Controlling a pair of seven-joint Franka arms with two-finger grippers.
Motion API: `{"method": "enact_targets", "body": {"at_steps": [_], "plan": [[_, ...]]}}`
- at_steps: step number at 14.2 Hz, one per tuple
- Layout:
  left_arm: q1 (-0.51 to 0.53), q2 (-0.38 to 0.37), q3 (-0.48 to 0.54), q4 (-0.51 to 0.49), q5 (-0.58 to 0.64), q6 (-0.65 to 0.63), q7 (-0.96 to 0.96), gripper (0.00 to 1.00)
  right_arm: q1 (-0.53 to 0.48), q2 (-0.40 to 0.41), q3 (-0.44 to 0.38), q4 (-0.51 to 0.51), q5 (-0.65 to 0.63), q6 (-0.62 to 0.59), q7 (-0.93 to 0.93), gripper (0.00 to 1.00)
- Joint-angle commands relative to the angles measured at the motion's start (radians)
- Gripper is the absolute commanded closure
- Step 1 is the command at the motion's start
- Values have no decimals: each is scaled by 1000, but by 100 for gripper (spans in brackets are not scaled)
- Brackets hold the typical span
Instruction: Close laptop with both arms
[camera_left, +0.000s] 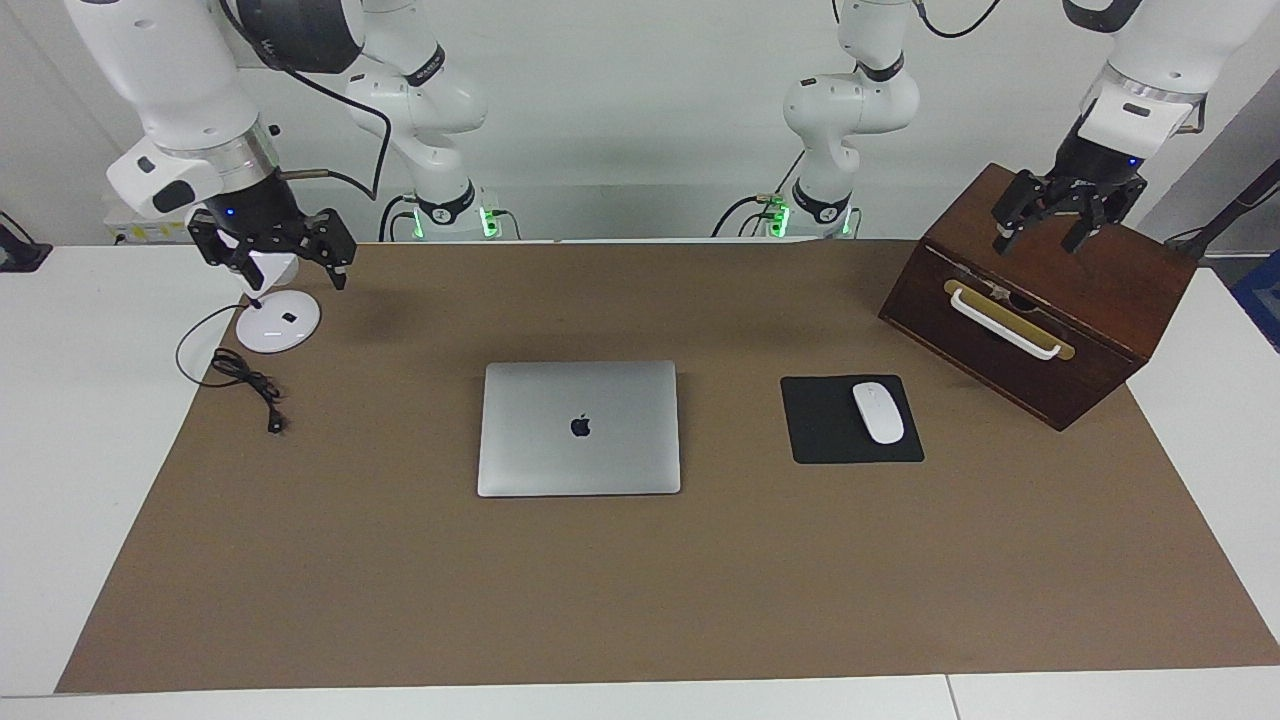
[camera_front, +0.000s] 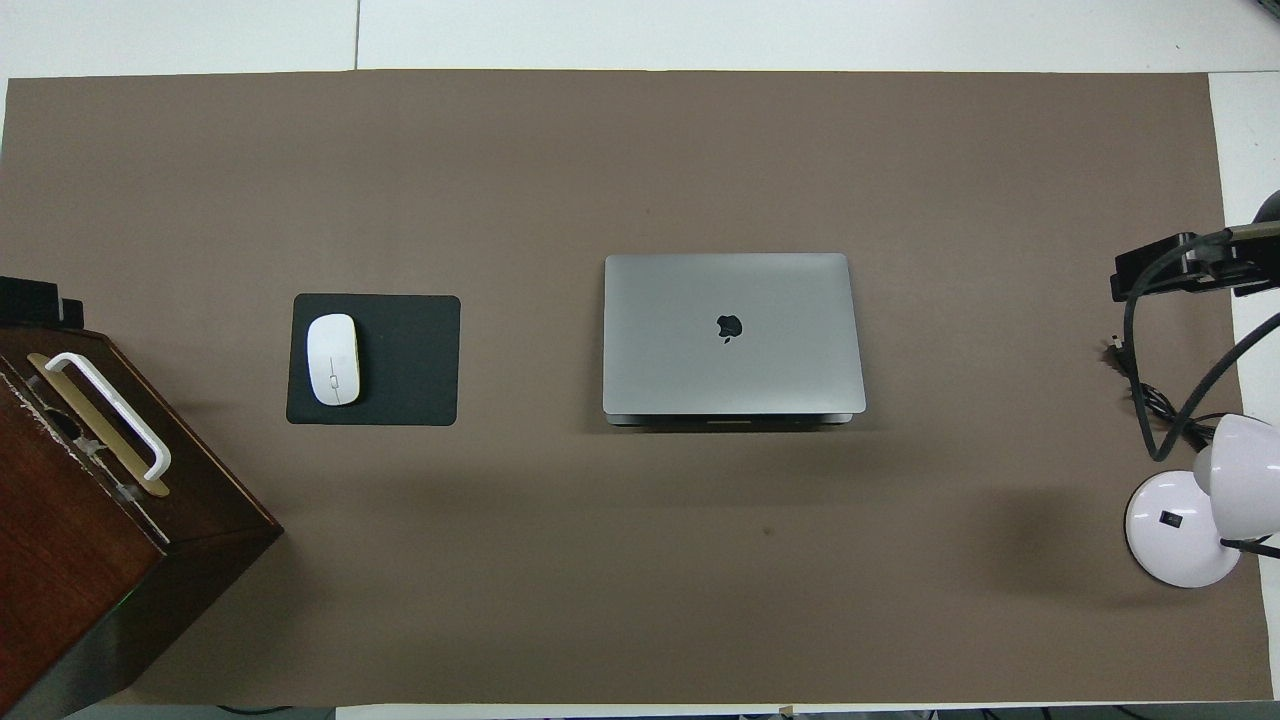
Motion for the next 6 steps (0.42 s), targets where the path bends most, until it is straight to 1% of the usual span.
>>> {"method": "enact_targets", "body": {"at_steps": [1,6], "plan": [[-4,72,-11,65,9,-43,2,0,-8,-20,2,-33,23,11,-22,0],[-43,85,-14,42,17,5,-2,0,-13,-22,2,-33,23,4,-22,0]]}}
